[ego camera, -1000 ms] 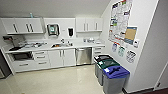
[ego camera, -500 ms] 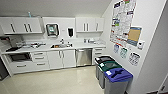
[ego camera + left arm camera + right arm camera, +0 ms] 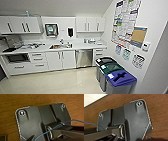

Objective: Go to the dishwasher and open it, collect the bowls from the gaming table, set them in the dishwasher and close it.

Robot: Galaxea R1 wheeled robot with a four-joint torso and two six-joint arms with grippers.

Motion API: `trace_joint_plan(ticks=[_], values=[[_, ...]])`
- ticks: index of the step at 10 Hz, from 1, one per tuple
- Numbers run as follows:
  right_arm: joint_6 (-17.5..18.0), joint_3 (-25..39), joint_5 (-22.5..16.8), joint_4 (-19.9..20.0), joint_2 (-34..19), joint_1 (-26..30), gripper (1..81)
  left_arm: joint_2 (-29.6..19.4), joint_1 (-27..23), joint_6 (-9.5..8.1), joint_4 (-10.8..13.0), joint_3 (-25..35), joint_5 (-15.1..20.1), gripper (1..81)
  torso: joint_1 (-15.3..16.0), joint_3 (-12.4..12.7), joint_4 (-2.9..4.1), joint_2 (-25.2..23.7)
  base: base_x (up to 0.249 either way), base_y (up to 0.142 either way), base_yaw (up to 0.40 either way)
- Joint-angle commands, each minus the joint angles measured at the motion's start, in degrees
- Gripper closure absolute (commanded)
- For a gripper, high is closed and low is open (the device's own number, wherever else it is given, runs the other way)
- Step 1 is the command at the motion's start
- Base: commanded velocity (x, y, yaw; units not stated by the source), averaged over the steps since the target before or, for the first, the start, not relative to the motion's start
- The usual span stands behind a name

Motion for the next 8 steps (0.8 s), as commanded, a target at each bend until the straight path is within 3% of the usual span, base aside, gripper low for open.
trace_joint_plan(ticks=[1, 8], values=[[-0.3, -5.0, -2.7, -0.8, 2.5, 2.8, 1.0, 0.7, -2.9, 0.58, 0.4, -3.0, 3.1, 1.0, 0.0, 0.0, 0.00, 0.0, 0.168, 0.000, 0.000], [-0.4, -3.5, -2.7, -0.8, 2.2, 2.8, 1.0, 1.2, -2.9, 0.58, 0.4, -2.9, 3.1, 1.0, 0.0, 0.0, 0.00, 0.0, 0.140, 0.000, 0.000]])
